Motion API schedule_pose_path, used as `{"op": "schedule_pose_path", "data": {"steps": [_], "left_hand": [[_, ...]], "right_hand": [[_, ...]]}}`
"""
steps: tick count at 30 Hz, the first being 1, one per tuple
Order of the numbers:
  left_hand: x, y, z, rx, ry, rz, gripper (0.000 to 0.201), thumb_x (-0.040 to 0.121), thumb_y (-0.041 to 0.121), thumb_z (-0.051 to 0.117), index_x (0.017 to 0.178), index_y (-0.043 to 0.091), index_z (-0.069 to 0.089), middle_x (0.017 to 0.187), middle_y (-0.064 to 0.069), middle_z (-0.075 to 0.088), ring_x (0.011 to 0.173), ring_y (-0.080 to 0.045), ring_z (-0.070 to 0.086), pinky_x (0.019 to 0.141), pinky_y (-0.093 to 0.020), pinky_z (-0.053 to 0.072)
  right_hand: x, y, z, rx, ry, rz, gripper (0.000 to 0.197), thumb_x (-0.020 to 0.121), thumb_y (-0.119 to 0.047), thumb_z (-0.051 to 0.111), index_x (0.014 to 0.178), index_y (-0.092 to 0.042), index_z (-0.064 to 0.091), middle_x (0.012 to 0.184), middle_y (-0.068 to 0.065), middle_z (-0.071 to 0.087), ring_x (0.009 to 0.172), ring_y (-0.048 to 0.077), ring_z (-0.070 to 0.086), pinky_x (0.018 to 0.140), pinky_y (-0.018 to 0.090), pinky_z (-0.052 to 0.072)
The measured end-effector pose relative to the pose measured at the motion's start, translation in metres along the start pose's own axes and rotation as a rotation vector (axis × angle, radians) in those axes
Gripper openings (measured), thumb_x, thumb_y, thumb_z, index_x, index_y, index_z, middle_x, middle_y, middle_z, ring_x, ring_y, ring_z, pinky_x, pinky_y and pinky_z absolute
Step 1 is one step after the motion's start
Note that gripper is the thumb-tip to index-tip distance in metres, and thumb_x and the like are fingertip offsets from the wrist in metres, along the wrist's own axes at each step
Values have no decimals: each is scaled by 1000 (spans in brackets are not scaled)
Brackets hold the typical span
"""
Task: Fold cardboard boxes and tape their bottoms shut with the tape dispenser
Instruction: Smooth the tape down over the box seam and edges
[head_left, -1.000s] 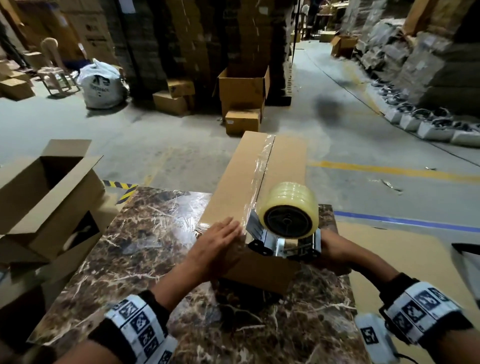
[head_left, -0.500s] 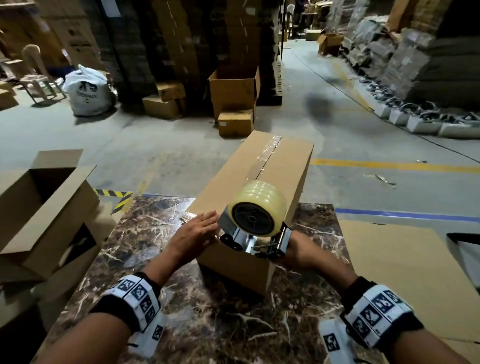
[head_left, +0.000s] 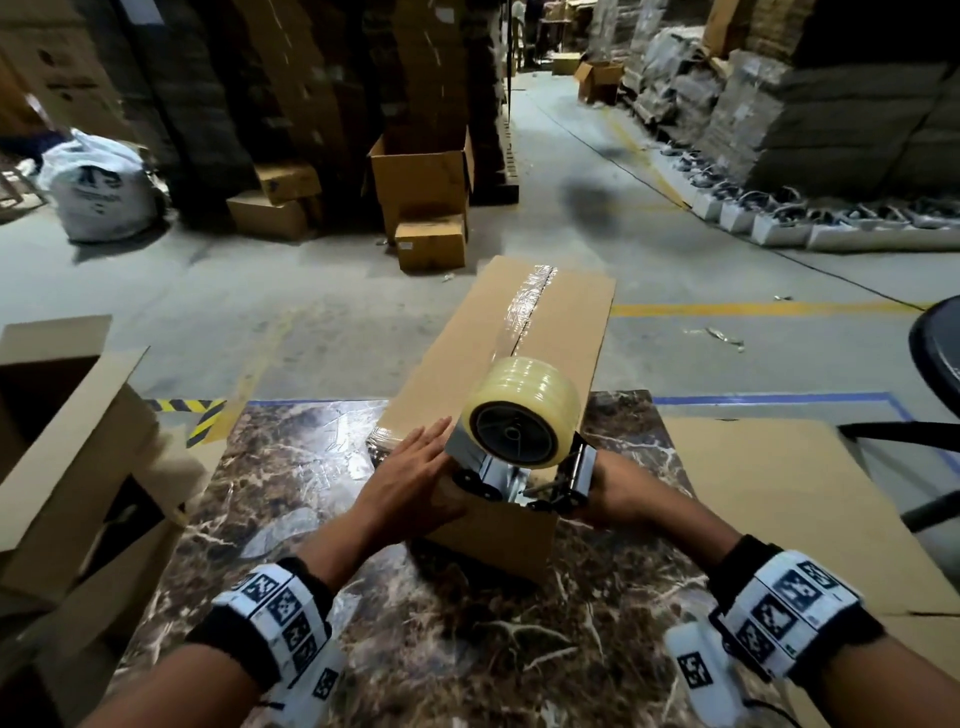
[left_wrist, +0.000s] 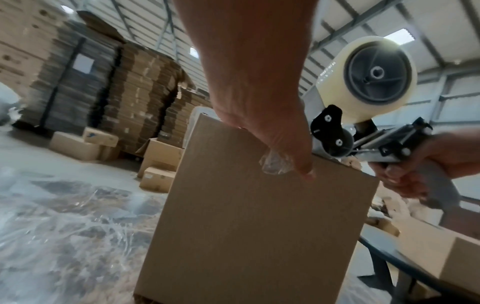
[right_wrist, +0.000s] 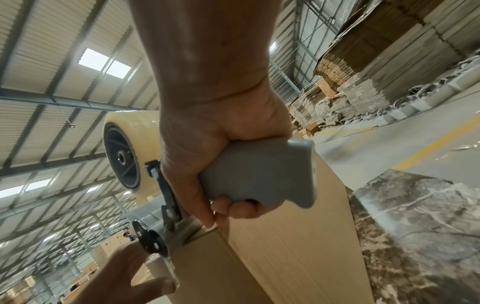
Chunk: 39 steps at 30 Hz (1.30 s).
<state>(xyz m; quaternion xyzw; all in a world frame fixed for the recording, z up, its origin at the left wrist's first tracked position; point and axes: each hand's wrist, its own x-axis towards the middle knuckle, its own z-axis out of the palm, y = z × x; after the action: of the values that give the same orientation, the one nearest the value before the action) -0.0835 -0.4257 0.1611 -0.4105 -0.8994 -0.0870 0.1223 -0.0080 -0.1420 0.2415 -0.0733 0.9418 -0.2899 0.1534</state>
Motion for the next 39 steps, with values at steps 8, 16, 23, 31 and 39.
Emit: {"op": "schedule_pose_path", "data": {"steps": [8, 16, 23, 31, 39], "left_hand": [[1, -3, 18, 18, 33, 82, 71, 77, 67, 55, 124, 14, 61, 136, -11, 60, 128, -25, 55, 115, -37, 33], [4, 5, 17, 44, 21, 38, 94, 73, 58, 68, 148, 10, 40, 154, -9, 39, 144, -24, 34, 118, -35, 21], [18, 43, 18, 131, 94, 130, 86, 81, 59, 59, 142, 1, 41, 146, -18, 46, 137, -31, 43, 107, -51, 43], [31, 85, 36, -69, 326, 145, 39, 87, 40, 61, 117, 15, 61, 122, -15, 68, 112, -31, 66, 100, -46, 49], [30, 85, 40, -63, 287, 106, 43, 97, 43, 53, 118, 10, 70, 128, -8, 65, 122, -24, 60, 104, -38, 47]], "right_hand": [[-13, -12, -11, -174, -27, 72, 33, 85, -34, 73, 112, -16, 67, 108, 4, 67, 94, 22, 62, 78, 31, 50], [-72, 9, -45, -152, -22, 73, 27, 89, -23, 71, 82, -37, 49, 81, -21, 45, 73, -28, 45, 63, 3, 36], [-70, 25, -38, -213, -7, 68, 41, 90, -38, 69, 126, -22, 59, 111, -4, 61, 87, 9, 47, 66, 18, 32], [-67, 47, -26, -197, 12, 102, 51, 77, -65, 63, 115, -32, 61, 106, -3, 67, 88, 18, 60, 79, 35, 51], [-97, 59, -35, -290, -25, 66, 35, 91, -48, 59, 115, -23, 64, 107, 1, 65, 82, 16, 52, 67, 28, 33]]}}
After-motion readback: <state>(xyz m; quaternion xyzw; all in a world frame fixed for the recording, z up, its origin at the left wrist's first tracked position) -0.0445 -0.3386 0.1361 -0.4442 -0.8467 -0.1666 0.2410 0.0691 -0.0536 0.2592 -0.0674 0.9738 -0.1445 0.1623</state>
